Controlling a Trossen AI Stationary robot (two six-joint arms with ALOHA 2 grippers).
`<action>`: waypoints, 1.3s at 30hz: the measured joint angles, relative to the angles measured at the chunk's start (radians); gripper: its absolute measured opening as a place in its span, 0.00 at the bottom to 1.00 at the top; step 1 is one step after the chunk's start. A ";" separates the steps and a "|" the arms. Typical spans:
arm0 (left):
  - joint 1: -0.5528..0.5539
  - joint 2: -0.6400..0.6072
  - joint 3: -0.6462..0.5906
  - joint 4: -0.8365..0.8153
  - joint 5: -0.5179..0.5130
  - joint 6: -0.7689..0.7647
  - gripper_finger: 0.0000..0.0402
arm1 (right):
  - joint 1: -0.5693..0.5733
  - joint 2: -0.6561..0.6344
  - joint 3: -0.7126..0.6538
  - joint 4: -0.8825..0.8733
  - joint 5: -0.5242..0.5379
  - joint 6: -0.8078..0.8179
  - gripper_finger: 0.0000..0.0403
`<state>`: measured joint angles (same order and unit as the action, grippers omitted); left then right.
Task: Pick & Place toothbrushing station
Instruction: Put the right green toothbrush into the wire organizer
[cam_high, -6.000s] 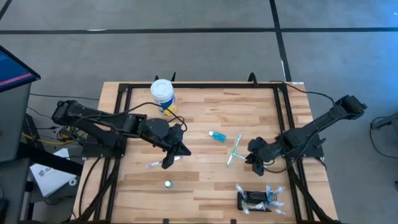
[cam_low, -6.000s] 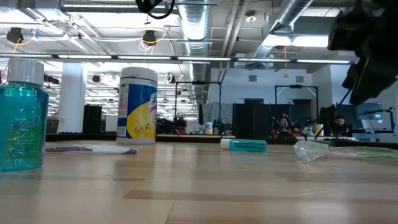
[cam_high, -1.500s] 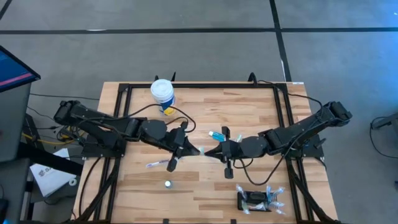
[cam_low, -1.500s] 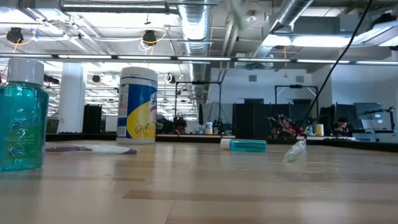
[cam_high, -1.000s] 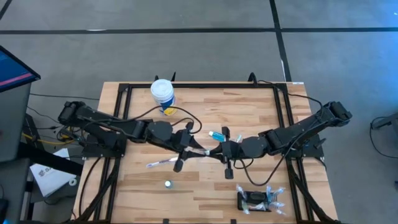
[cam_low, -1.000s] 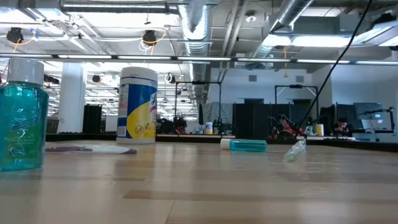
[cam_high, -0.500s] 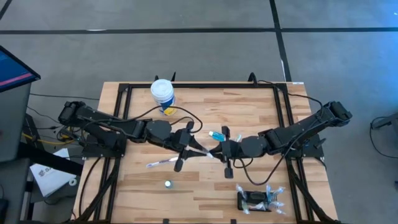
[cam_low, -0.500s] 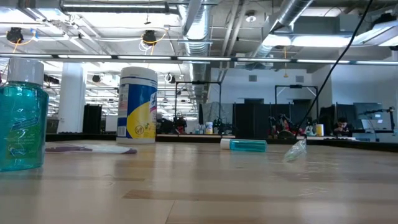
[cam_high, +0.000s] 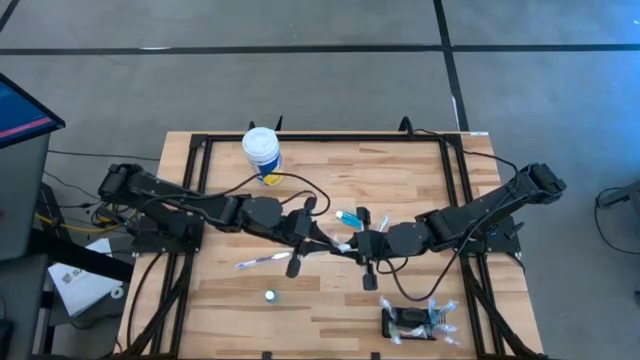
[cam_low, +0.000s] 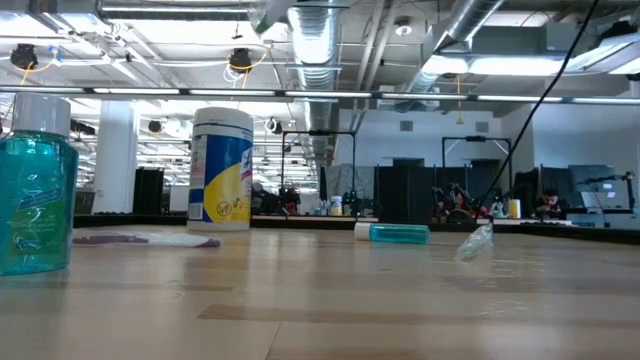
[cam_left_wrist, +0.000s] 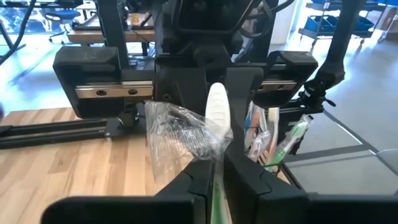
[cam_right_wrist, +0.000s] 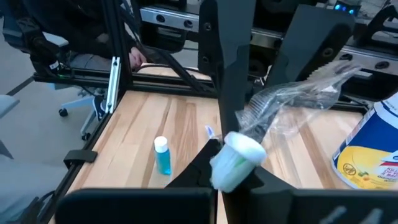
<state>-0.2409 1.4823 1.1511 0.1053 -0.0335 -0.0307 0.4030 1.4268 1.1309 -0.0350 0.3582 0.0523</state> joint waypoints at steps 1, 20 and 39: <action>0.000 0.002 0.000 0.001 0.000 0.000 0.05 | 0.000 -0.001 0.000 -0.004 0.000 0.000 0.00; -0.008 -0.007 -0.003 -0.020 -0.029 0.005 0.00 | 0.001 -0.001 0.003 -0.045 0.007 0.011 0.00; -0.034 -0.031 -0.005 -0.025 -0.041 0.022 0.00 | 0.017 -0.004 0.006 -0.094 0.012 0.027 0.14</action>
<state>-0.2751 1.4511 1.1465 0.0799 -0.0747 -0.0087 0.4205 1.4229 1.1374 -0.1285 0.3706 0.0797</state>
